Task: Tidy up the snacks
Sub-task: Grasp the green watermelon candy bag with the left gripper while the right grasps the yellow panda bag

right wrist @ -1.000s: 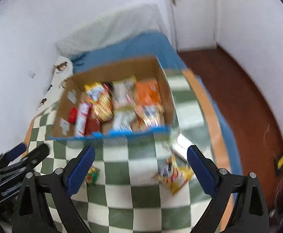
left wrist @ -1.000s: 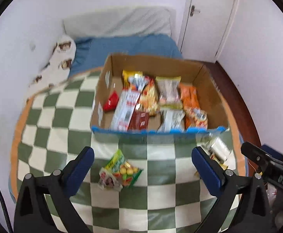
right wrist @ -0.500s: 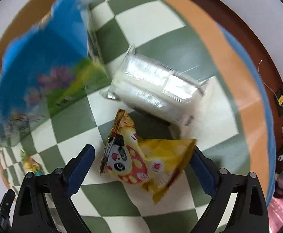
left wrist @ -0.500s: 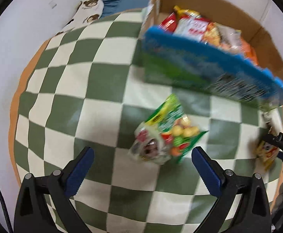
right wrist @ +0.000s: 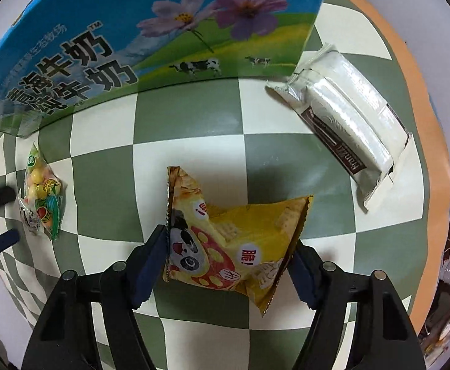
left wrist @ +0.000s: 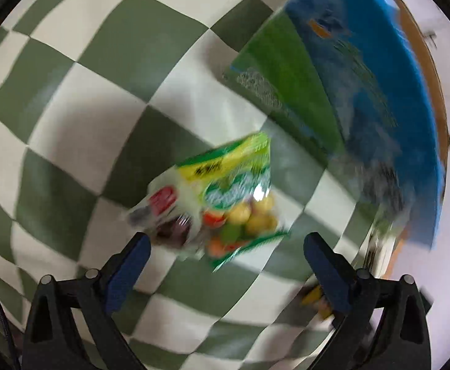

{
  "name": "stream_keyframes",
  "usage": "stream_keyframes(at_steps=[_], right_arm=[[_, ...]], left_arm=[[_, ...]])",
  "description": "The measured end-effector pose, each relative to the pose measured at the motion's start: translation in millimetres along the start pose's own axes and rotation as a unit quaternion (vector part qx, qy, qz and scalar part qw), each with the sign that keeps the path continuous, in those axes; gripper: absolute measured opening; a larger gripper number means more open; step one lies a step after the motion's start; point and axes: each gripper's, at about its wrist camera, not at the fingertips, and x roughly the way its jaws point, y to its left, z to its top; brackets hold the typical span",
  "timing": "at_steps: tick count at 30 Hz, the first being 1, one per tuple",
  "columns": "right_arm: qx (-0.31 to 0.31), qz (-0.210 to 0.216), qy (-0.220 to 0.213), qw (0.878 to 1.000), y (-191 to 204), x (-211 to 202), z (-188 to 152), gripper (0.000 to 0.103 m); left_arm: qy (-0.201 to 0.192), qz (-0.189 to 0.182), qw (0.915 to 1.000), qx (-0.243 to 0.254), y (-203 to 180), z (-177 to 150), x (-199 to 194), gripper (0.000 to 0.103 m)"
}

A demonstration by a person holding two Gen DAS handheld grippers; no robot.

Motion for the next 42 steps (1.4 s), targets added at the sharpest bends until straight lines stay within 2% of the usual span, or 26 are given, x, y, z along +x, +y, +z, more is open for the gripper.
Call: stream_keyframes(at_steps=[3, 4, 7, 9, 12, 16, 19, 20, 22, 24, 25, 27, 29, 33, 36, 38, 40, 42], right_arm=[[0.006, 0.000, 0.001, 1.000, -2, 1, 3, 0.075], [0.006, -0.001, 0.001, 1.000, -5, 2, 9, 0.075], [-0.002, -0.007, 0.000, 1.000, -4, -2, 15, 0.074], [-0.017, -0.009, 0.003, 1.000, 7, 0, 16, 0.073], [-0.042, -0.011, 0.014, 0.999, 15, 2, 10, 0.072], [-0.077, -0.004, 0.050, 0.996, 21, 9, -5, 0.072], [-0.095, 0.004, 0.079, 0.992, 22, 14, -17, 0.075], [-0.094, 0.012, 0.087, 0.992, 22, 16, -19, 0.078], [-0.083, 0.030, 0.091, 0.992, 19, 18, -20, 0.091], [-0.066, 0.040, 0.084, 0.993, 15, 15, -19, 0.091], [-0.058, 0.044, 0.079, 0.994, 12, 11, -19, 0.091], [-0.036, 0.052, 0.068, 0.996, 5, 0, -19, 0.091], [-0.023, 0.064, 0.058, 0.996, -3, -6, -19, 0.091], [-0.016, 0.062, 0.047, 0.997, -9, -14, -20, 0.091], [-0.020, 0.053, 0.046, 0.997, -9, -14, -20, 0.091], [-0.028, 0.048, 0.046, 0.997, -3, -12, -26, 0.091], [-0.073, 0.031, 0.039, 0.996, 5, -17, -27, 0.091], [-0.141, 0.022, 0.034, 0.989, 24, -22, -31, 0.091]], left_arm=[[-0.032, 0.036, 0.9988, -0.015, -2, 10, 5, 0.098], [-0.042, 0.046, 0.9980, -0.012, -3, 12, 6, 0.090], [-0.062, 0.071, 0.9955, 0.013, -8, 14, 7, 0.085], [-0.071, 0.085, 0.9924, 0.053, -14, 8, 6, 0.083], [-0.079, 0.115, 0.9806, 0.138, -25, -10, 7, 0.083], [-0.053, 0.144, 0.9579, 0.243, -30, -43, 15, 0.083], [-0.029, 0.146, 0.9524, 0.266, -25, -58, 19, 0.083], [-0.022, 0.145, 0.9533, 0.264, -22, -60, 21, 0.084], [-0.012, 0.142, 0.9571, 0.252, -18, -56, 24, 0.086], [0.002, 0.121, 0.9682, 0.219, -14, -47, 19, 0.086], [0.008, 0.093, 0.9762, 0.196, -11, -43, 11, 0.086], [0.018, 0.063, 0.9844, 0.163, -5, -36, -3, 0.086], [0.020, 0.044, 0.9890, 0.140, 2, -42, -14, 0.086], [0.056, 0.036, 0.9912, 0.114, 16, -65, 3, 0.086], [0.055, 0.045, 0.9931, 0.093, 23, -60, 24, 0.086], [0.049, 0.064, 0.9915, 0.102, 12, -54, 33, 0.086], [0.041, 0.093, 0.9862, 0.130, 9, -57, 36, 0.086], [0.034, 0.107, 0.9816, 0.155, 4, -57, 40, 0.086]])
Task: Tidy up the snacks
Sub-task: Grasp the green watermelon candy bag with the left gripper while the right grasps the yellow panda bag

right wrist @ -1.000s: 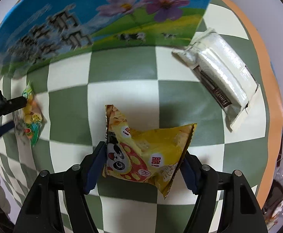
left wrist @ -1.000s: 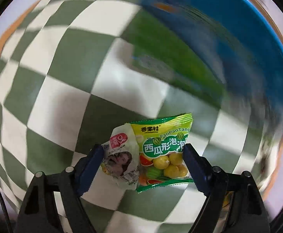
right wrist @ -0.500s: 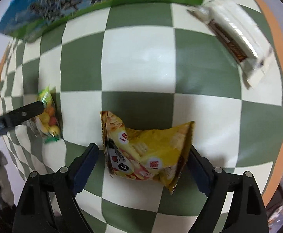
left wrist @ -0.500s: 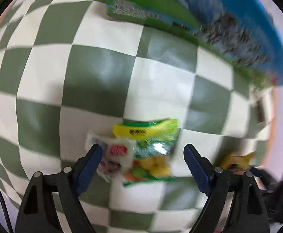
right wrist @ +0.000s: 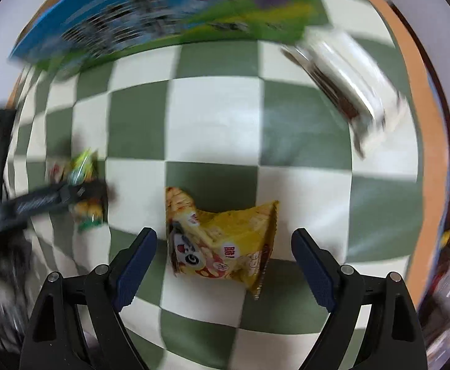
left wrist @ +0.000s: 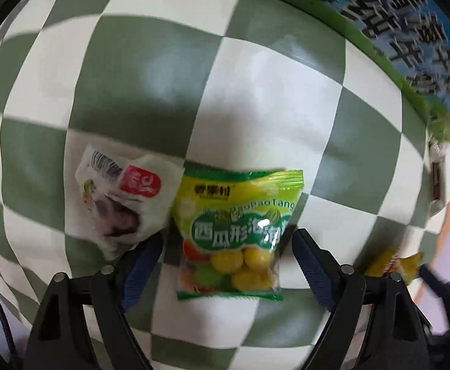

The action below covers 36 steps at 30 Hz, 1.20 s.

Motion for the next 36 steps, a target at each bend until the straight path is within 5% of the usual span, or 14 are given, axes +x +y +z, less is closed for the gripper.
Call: stream_keyframes(at_steps=[2, 4, 9, 12, 14, 16, 18, 19, 21, 24, 27, 30, 34, 36], right_arm=[[-0.084, -0.029, 0.008, 0.996, 19, -3, 0, 0.091], [-0.186, -0.084, 0.024, 0.979, 43, 3, -4, 0.091], [-0.402, -0.193, 0.048, 0.894, 86, 33, -30, 0.091], [-0.438, -0.197, 0.064, 0.875, 93, 54, -31, 0.089], [-0.415, -0.184, 0.068, 0.888, 91, 60, -22, 0.076], [-0.327, -0.124, 0.077, 0.934, 78, 58, -1, 0.064], [-0.173, -0.046, 0.087, 0.980, 44, 53, 22, 0.064], [-0.103, -0.009, 0.091, 0.991, 25, 52, 28, 0.063], [0.014, 0.051, 0.084, 0.995, -7, 49, 37, 0.062], [0.118, 0.107, 0.076, 0.984, -35, 44, 43, 0.062], [0.123, 0.088, 0.061, 0.987, -39, 33, 48, 0.080], [0.101, 0.061, 0.050, 0.992, -27, 23, 43, 0.083], [0.085, 0.036, 0.056, 0.994, -8, 23, 39, 0.083], [0.084, 0.022, 0.056, 0.995, -2, 26, 40, 0.083]], left_arm=[[0.000, 0.013, 0.9997, 0.019, -4, 0, 2, 0.086], [-0.005, 0.023, 0.9989, 0.040, -10, -1, 2, 0.086], [-0.007, 0.035, 0.9974, 0.063, -24, -6, 4, 0.086], [-0.007, 0.036, 0.9970, 0.067, -37, -9, 8, 0.086], [-0.007, 0.037, 0.9970, 0.068, -45, -11, 10, 0.086], [-0.007, 0.037, 0.9970, 0.068, -52, -13, 12, 0.086], [-0.008, 0.036, 0.9971, 0.067, -40, -7, 7, 0.086], [-0.009, 0.037, 0.9971, 0.065, -41, -7, 7, 0.086], [-0.011, 0.040, 0.9970, 0.065, -46, -9, 9, 0.086], [-0.018, 0.041, 0.9965, 0.071, -52, -11, 9, 0.086], [-0.028, 0.043, 0.9950, 0.085, -65, -15, 8, 0.072], [-0.030, 0.040, 0.9942, 0.096, -74, -20, 7, 0.053], [-0.028, 0.037, 0.9937, 0.102, -79, -23, 9, 0.053], [-0.020, 0.021, 0.9956, 0.089, -75, -21, 14, 0.067]])
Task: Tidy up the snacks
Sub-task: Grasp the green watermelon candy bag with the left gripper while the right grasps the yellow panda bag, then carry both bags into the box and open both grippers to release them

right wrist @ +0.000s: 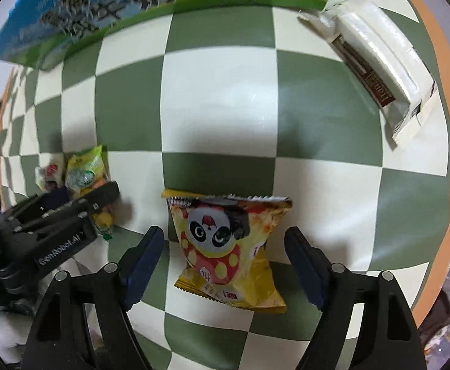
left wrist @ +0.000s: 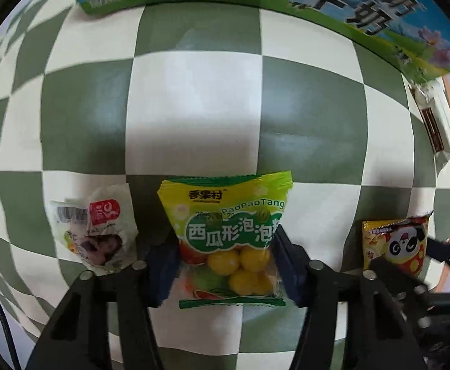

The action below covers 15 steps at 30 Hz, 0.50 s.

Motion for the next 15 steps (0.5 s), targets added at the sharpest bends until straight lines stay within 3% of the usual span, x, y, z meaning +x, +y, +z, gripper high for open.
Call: stream_keyframes(at_steps=[1, 5, 7, 12, 15], right_arm=[[0.003, -0.005, -0.003, 1.000, 2, 1, 0, 0.083], [-0.004, -0.027, -0.021, 0.999, 14, 3, -2, 0.078], [-0.016, -0.040, -0.032, 0.999, 19, 1, -5, 0.059], [-0.027, -0.041, -0.051, 0.997, 23, -6, -11, 0.054], [-0.012, -0.010, -0.052, 0.998, 7, -16, -34, 0.052]], left_arm=[[0.006, -0.019, 0.9997, -0.012, 3, 1, 2, 0.074], [0.007, -0.044, 0.9985, -0.031, 13, 5, 3, 0.074], [0.004, -0.034, 0.9988, -0.034, 16, 4, 1, 0.058], [-0.002, -0.025, 0.9991, -0.034, 18, -2, -9, 0.046], [0.001, -0.023, 0.9993, -0.030, 13, -4, -17, 0.045]])
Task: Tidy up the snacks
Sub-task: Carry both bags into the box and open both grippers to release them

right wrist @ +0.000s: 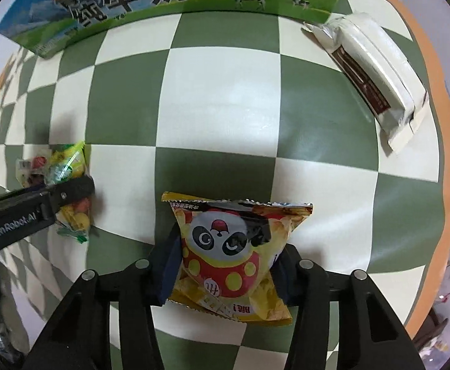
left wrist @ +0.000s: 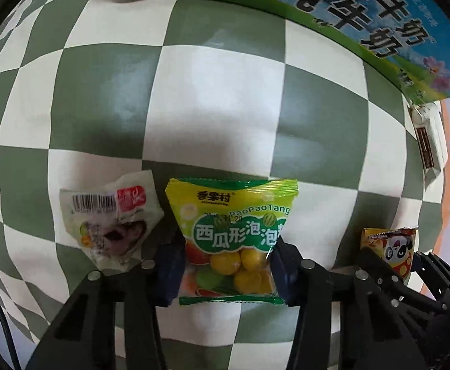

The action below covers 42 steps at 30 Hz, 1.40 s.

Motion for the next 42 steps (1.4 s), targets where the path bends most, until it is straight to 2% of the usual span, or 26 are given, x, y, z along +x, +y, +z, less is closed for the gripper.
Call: stream_keyframes(at_steps=[2, 7, 11, 13, 16, 20, 22, 25, 28, 34, 39, 41, 42], right_arm=[[0.018, 0.031, 0.000, 0.999, -7, -9, -1, 0.051], [0.039, 0.075, -0.015, 0.996, -14, -39, 0, 0.051], [0.038, 0.103, -0.040, 0.993, -27, -73, 6, 0.051], [0.037, 0.119, -0.055, 0.991, -54, -96, 8, 0.051], [0.036, 0.139, -0.085, 0.986, -58, -130, 29, 0.051], [0.032, 0.161, -0.140, 0.976, -59, -183, 73, 0.051], [0.024, 0.156, -0.166, 0.973, -42, -194, 98, 0.051], [0.008, 0.134, -0.200, 0.971, -42, -213, 146, 0.050], [-0.002, 0.099, -0.206, 0.973, -34, -205, 201, 0.051], [0.008, 0.047, -0.175, 0.983, -42, -156, 296, 0.051], [0.014, 0.026, -0.156, 0.987, -46, -126, 335, 0.052], [0.012, 0.007, -0.146, 0.989, -45, -115, 346, 0.058], [0.012, -0.005, -0.140, 0.990, -46, -110, 351, 0.077]], left_arm=[[0.001, 0.000, 1.0000, 0.006, -3, -2, -7, 0.045], [-0.001, -0.020, 0.9997, 0.015, -9, -5, -29, 0.045], [-0.024, -0.049, 0.9982, 0.024, -19, -2, -66, 0.045], [-0.039, -0.065, 0.9968, 0.027, -22, 4, -85, 0.045], [-0.071, -0.094, 0.9926, 0.033, -32, 25, -125, 0.045], [-0.118, -0.117, 0.9850, 0.048, -43, 72, -183, 0.045], [-0.138, -0.118, 0.9817, 0.057, -43, 99, -207, 0.045], [-0.165, -0.090, 0.9789, 0.079, -49, 146, -223, 0.045], [-0.169, -0.058, 0.9800, 0.087, -47, 185, -219, 0.045], [-0.132, 0.003, 0.9892, 0.064, -25, 280, -173, 0.045], [-0.108, 0.037, 0.9927, 0.037, -2, 322, -137, 0.046], [-0.100, 0.044, 0.9935, 0.032, 4, 333, -127, 0.047], [-0.093, 0.045, 0.9943, 0.028, 7, 338, -122, 0.048]])
